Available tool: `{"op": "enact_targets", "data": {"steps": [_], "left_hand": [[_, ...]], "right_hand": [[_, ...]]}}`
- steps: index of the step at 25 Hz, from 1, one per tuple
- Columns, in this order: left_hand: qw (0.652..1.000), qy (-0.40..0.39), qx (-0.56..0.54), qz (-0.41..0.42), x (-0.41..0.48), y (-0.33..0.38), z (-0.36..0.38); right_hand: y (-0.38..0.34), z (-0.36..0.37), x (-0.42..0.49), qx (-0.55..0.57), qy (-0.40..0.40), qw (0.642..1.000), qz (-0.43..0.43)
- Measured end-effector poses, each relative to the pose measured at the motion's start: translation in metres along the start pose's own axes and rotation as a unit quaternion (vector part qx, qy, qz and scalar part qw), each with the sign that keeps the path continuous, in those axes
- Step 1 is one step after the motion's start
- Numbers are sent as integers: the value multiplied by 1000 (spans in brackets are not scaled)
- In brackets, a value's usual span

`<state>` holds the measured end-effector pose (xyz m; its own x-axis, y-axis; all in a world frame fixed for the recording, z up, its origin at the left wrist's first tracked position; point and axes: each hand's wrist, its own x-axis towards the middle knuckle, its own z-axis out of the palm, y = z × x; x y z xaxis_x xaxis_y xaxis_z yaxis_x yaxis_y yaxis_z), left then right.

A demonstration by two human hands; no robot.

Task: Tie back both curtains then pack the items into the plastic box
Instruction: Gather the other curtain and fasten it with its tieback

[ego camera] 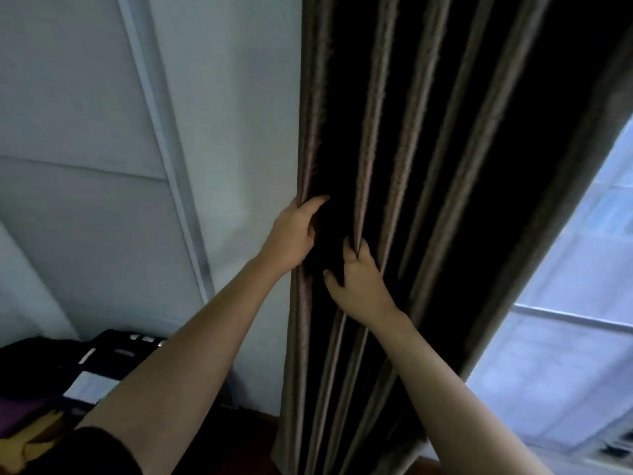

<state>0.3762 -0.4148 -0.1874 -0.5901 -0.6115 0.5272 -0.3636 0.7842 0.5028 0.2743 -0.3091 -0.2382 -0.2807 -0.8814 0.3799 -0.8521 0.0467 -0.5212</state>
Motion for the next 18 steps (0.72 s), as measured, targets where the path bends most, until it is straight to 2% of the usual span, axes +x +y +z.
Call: {"op": "enact_targets", "data": {"steps": [4, 8, 12, 18], "left_hand": [[995, -103, -12, -6, -12, -34, 8], [986, -163, -23, 30, -23, -39, 2], [977, -204, -19, 65, -24, -28, 1], [971, -227, -37, 67, -28, -16, 5]], "right_hand": [[9, 37, -22, -33, -42, 997, 62], [21, 82, -48, -32, -144, 982, 119], [22, 104, -62, -29, -198, 973, 115], [27, 110, -64, -55, -198, 974, 97]]}}
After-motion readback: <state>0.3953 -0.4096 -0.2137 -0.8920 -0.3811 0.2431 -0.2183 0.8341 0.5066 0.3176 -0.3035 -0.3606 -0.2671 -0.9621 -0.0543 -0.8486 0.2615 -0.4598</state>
